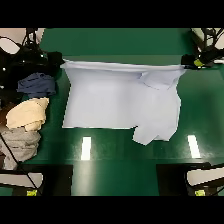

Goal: Fold the shirts.

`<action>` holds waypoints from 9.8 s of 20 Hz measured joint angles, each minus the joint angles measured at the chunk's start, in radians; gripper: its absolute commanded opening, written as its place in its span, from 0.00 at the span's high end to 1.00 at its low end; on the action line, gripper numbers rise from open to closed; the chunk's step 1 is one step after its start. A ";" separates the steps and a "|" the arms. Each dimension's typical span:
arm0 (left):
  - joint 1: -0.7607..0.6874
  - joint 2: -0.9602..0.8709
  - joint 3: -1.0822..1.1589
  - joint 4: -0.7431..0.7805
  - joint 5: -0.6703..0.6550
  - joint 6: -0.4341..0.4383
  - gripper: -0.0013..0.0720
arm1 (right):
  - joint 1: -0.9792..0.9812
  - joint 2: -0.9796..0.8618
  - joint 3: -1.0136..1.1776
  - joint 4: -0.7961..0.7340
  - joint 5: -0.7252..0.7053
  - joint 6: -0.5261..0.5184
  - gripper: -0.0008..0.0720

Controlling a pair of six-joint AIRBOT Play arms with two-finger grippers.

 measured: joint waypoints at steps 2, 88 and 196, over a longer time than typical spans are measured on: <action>0.000 -0.026 -0.001 0.001 0.054 0.015 0.95 | 0.010 -0.018 -0.006 -0.002 -0.065 0.008 0.97; 0.126 0.487 -0.795 -0.050 -0.322 -0.019 0.95 | -0.157 0.678 -1.118 0.346 0.142 -0.243 0.97; -0.231 -0.248 0.341 0.026 -0.425 -0.151 0.95 | 0.409 -0.055 0.230 0.856 0.290 -0.449 0.97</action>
